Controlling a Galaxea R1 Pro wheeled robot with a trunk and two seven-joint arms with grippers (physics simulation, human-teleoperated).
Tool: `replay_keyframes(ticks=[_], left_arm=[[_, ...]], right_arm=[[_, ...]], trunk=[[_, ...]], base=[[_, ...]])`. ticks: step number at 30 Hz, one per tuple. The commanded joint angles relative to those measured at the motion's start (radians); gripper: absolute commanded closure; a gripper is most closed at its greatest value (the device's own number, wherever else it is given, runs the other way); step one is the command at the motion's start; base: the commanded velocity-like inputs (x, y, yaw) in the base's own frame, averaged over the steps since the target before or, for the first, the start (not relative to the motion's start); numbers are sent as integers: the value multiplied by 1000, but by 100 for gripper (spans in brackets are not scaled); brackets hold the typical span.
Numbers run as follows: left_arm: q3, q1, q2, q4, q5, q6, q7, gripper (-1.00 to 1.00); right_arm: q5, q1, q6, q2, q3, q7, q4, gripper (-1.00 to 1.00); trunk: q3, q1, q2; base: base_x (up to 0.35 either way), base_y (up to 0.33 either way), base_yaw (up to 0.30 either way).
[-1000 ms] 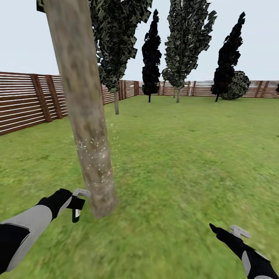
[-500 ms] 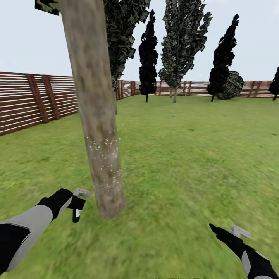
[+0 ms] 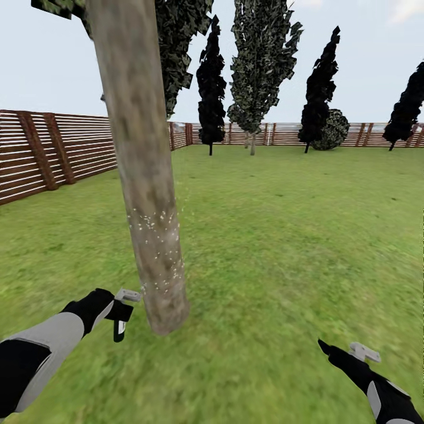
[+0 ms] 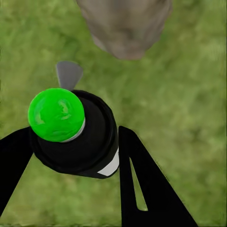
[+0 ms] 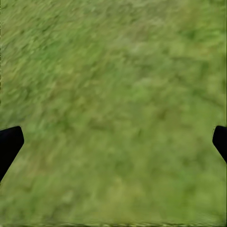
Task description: In the garden, pick up the pesticide atomizer on the floor and spray pesticide onto both trees until each tree trunk is fully covered.
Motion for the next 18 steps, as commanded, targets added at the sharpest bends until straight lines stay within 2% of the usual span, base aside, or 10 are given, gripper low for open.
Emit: replay_keyframes(ticks=[1,6,8,13,17,18], left_arm=[[0,0,0,0,0,1,0,100],[2,0,-11,-11,-2,2,0,100],[4,0,-12,-60,-2,14,0,100],[5,-1,-8,-237,-6,170,-1,100],[6,-11,-6,-285,-8,276,-3,100],[5,-14,6,-351,-11,358,-3,100]], right_arm=[[0,0,0,0,0,0,0,-100],[0,0,0,0,0,0,0,-100],[0,0,0,0,0,0,0,-100],[0,0,0,0,0,0,0,-100],[0,0,0,0,0,0,0,-100],[0,0,0,0,0,0,0,-100]], trunk=[[0,0,0],[0,0,0],[0,0,0],[0,0,0],[0,0,0],[0,0,0]], base=[[-293,101,0],[-313,102,0],[-237,77,-77],[-34,11,-215],[-1,0,-28],[0,0,-2]])
